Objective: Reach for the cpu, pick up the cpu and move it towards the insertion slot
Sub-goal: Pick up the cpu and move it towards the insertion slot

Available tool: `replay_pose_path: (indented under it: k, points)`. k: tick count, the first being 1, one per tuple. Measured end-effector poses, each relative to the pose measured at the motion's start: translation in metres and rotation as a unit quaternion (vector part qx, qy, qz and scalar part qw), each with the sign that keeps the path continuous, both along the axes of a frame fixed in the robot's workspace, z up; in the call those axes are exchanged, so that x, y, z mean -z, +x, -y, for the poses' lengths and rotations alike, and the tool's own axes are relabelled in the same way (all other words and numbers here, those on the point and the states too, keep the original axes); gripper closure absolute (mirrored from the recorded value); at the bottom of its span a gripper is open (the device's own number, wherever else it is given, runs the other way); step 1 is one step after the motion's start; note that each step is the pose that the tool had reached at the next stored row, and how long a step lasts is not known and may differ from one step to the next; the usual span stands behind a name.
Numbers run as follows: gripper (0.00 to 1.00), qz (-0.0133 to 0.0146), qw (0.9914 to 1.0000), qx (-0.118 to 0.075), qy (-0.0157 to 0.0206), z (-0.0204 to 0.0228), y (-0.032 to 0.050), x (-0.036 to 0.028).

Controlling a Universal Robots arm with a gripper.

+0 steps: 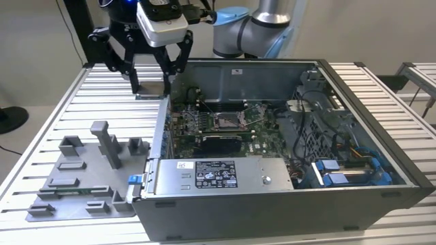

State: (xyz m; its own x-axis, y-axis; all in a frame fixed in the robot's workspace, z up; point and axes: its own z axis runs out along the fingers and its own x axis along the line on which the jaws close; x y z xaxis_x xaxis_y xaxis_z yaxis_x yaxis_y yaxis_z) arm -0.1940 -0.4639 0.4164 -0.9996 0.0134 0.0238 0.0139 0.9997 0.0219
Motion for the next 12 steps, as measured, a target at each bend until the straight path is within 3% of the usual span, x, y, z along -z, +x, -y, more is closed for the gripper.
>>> replay_pose_path:
  k: [12]
  points:
    - [1.00, -0.0002, 1.00000, 0.000, 0.0000, 0.0000, 0.0275, -0.0001]
